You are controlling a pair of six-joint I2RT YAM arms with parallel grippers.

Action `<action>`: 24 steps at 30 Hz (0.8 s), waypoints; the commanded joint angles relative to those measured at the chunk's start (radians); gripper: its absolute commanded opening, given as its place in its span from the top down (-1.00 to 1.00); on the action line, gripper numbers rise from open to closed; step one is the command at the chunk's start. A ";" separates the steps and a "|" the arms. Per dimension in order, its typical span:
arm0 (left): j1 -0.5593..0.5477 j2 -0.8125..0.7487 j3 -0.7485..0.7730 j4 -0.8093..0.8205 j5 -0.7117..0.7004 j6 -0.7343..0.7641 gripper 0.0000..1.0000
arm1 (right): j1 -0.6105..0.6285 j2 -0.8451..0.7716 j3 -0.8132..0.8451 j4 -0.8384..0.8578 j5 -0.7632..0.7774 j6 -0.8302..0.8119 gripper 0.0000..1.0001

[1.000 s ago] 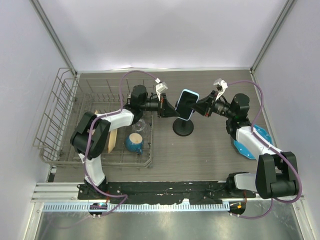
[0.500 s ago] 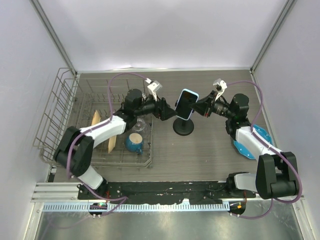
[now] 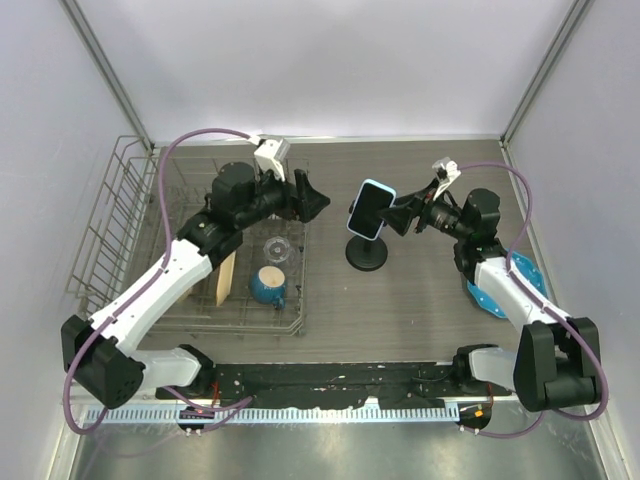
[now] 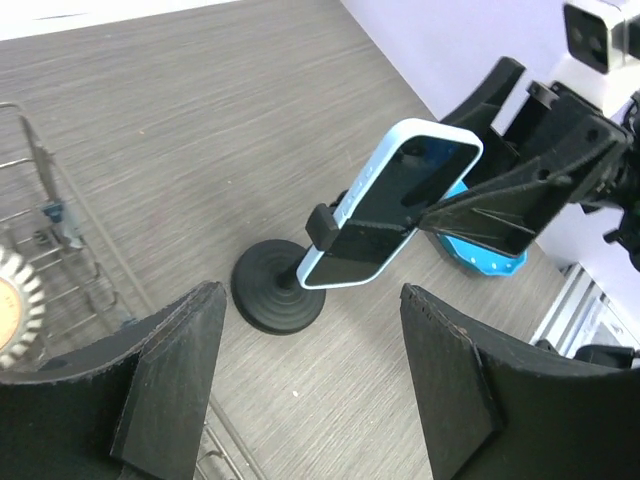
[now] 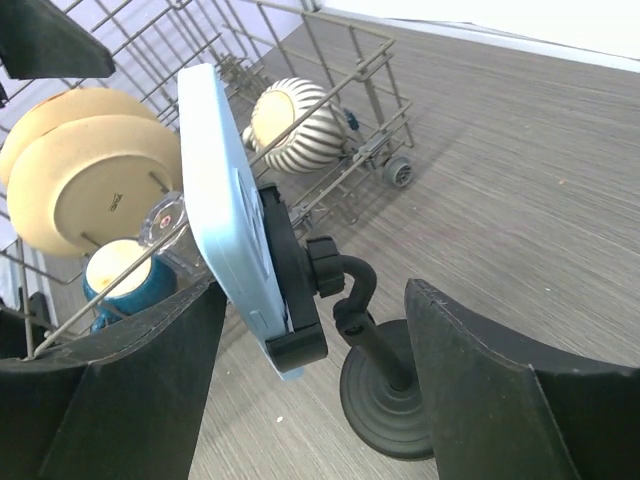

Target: Place the phone on the phone stand

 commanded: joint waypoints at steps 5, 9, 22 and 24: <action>-0.095 0.022 0.139 -0.227 -0.174 0.010 -0.84 | 0.001 -0.180 0.002 -0.138 0.234 0.043 -0.64; -0.216 0.109 0.257 -0.275 -0.375 0.135 -0.99 | 0.000 -0.324 -0.010 -0.182 0.296 0.089 -0.67; -0.342 0.441 0.622 -0.439 -0.423 0.311 -1.00 | -0.007 -0.521 -0.089 -0.226 0.612 0.070 -0.69; -0.348 0.456 0.649 -0.445 -0.406 0.317 -0.99 | 0.000 -0.529 -0.095 -0.229 0.630 0.064 -0.69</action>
